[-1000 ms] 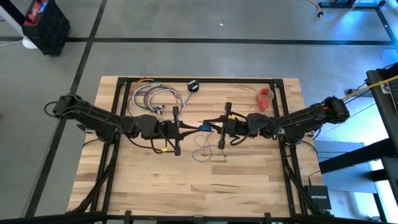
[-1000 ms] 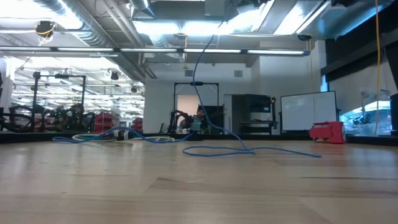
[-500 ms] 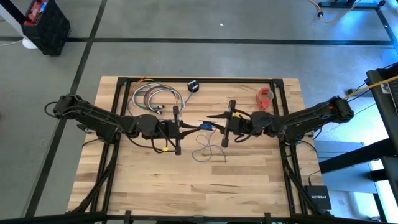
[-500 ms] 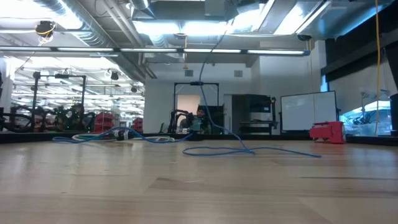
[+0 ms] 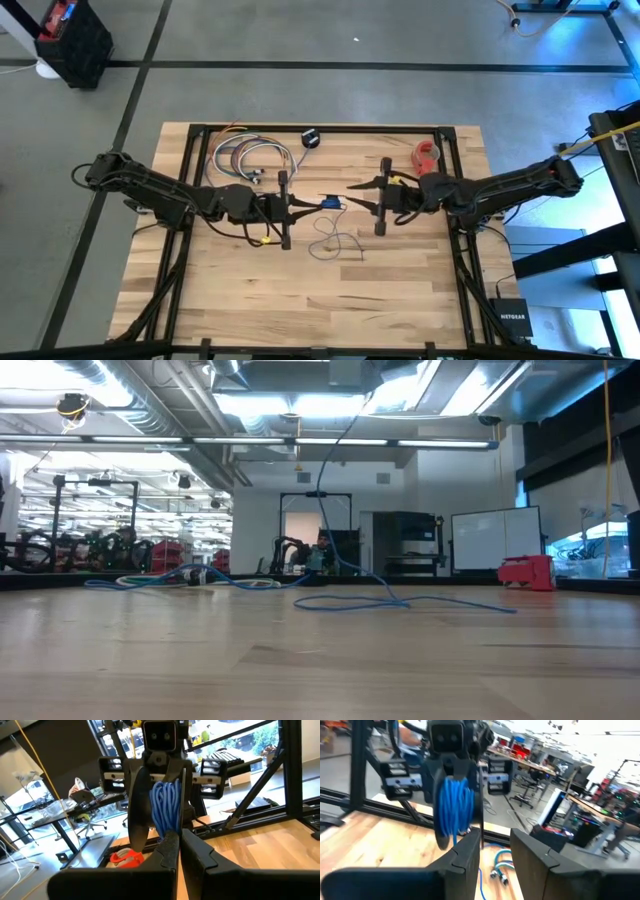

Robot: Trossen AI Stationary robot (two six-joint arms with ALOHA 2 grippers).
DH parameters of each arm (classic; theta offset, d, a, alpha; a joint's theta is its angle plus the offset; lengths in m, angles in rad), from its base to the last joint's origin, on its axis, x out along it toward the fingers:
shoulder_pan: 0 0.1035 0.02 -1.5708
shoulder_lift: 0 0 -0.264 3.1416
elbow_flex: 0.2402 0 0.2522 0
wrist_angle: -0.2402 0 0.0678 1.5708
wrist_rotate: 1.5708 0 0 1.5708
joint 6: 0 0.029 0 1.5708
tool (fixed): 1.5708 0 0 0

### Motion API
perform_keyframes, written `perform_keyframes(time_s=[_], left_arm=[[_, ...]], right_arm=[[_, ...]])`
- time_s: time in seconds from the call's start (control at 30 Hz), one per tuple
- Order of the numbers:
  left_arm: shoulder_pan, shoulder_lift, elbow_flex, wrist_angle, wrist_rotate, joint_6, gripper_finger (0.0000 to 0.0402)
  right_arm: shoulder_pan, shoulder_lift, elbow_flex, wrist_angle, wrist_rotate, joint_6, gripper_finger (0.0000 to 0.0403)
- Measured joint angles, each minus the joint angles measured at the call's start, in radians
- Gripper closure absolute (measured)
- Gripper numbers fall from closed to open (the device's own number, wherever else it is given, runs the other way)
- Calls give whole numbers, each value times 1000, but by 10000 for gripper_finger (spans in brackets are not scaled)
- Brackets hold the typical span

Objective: Coil cords
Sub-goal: Coil the blue wire onto the black spool

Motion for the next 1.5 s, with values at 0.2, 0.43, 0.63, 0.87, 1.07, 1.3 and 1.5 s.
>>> perform_keyframes(time_s=[0.2, 0.43, 0.63, 0.87, 1.07, 1.3, 1.5], left_arm=[[0, 0, 0, -7, 1, -10, 400], [0, 0, 0, -9, 1, -10, 400], [1, 0, 0, -9, 1, -16, 400], [1, 0, 0, -17, 1, -43, 399], [1, 0, 0, -16, 2, -52, 397], [1, 0, 0, -18, 6, -50, 400], [0, 0, 0, -37, 1, -64, 384]], right_arm=[[0, -22, 0, -2, -41, 0, 290], [0, -13, 0, 18, -108, 6, 290], [0, 12, 0, 55, -132, 12, 290], [-1, 66, 0, 131, -120, 0, 290], [-1, 70, 0, 135, -113, 0, 319], [-2, 85, 1, 130, -105, -3, 394], [-2, 85, 1, 123, -79, -4, 395]])
